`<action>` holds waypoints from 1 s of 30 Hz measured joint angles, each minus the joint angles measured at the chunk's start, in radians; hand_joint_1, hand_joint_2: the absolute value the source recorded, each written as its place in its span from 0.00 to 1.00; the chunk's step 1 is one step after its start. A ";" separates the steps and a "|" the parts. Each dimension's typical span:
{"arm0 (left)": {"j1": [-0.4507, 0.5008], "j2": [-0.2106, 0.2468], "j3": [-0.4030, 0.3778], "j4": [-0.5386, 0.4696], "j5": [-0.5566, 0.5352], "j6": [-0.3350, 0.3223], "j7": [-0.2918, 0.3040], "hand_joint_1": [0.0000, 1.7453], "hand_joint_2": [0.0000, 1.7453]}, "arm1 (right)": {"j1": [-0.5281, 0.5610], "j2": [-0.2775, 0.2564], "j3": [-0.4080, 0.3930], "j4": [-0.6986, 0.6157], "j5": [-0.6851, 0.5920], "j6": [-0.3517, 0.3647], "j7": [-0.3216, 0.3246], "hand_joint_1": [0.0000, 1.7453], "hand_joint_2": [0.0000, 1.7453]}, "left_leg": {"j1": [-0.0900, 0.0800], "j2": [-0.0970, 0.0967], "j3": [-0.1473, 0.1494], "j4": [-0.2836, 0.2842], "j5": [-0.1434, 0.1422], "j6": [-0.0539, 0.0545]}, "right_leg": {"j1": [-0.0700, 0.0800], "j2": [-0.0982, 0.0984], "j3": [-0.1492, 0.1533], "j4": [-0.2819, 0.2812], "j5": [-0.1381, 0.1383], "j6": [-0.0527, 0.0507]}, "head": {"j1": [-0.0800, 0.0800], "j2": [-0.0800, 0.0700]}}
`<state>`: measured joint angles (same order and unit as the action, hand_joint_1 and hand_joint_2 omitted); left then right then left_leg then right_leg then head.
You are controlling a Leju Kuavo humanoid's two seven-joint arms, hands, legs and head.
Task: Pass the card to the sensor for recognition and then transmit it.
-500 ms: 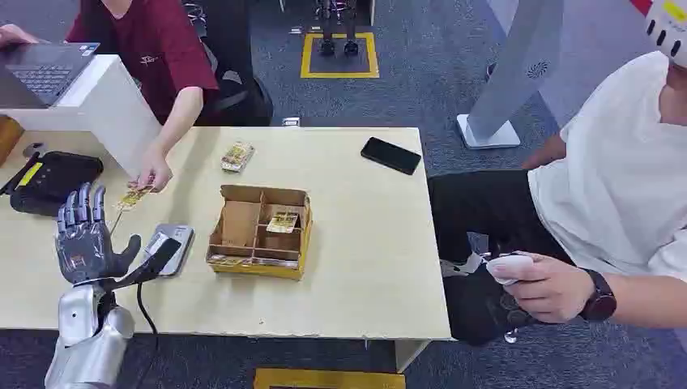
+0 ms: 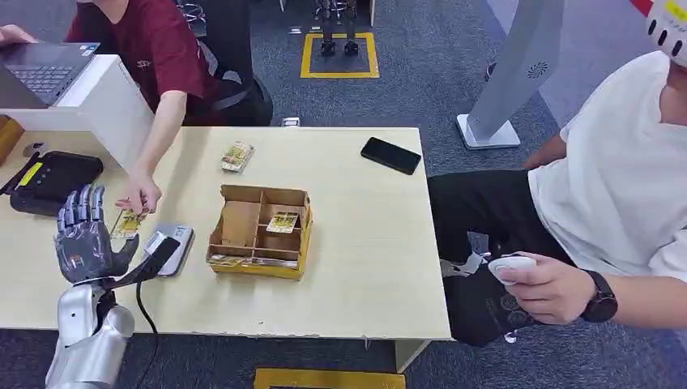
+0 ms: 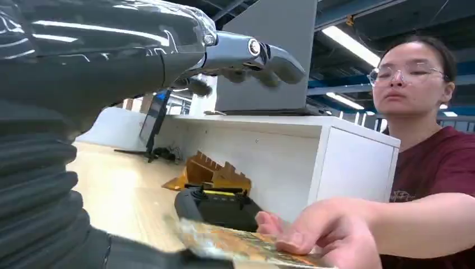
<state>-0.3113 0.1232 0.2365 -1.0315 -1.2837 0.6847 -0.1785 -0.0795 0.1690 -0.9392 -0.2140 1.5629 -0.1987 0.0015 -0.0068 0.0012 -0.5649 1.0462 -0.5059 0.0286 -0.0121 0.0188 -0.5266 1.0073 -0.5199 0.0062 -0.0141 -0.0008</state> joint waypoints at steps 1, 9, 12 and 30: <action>0.000 0.000 0.000 0.000 0.005 0.000 -0.002 1.00 1.00 | 0.000 0.000 0.000 0.000 0.000 0.000 0.000 0.00 1.00 | 0.000 0.000 0.000 0.000 0.000 0.000 | 0.000 0.000 0.000 0.000 0.000 0.000 | 0.000 0.000; 0.000 0.001 0.000 0.000 0.021 0.000 -0.019 1.00 1.00 | 0.000 0.000 0.000 0.000 0.000 0.000 0.000 0.00 1.00 | 0.000 0.000 0.000 0.000 0.000 0.000 | 0.000 0.000 0.000 0.000 0.000 0.000 | 0.000 0.000; -0.001 0.003 -0.002 0.001 0.024 0.000 -0.021 1.00 1.00 | 0.000 0.000 0.000 0.000 0.000 0.000 0.000 0.00 1.00 | 0.000 0.000 0.000 0.000 0.000 0.000 | 0.000 0.000 0.000 0.000 0.000 0.000 | 0.000 0.000; 0.001 0.017 -0.006 0.001 0.097 -0.001 -0.052 1.00 1.00 | 0.000 0.000 0.000 0.000 0.004 -0.003 0.000 0.00 1.00 | 0.000 0.000 0.000 0.000 0.000 0.000 | 0.000 0.000 0.000 0.000 0.000 0.000 | 0.000 0.000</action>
<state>-0.3106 0.1404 0.2308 -1.0304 -1.1864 0.6840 -0.2300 -0.0796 0.1690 -0.9392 -0.2140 1.5667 -0.2014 0.0011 -0.0068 0.0013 -0.5650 1.0462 -0.5059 0.0286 -0.0121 0.0188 -0.5266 1.0074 -0.5199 0.0062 -0.0137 -0.0008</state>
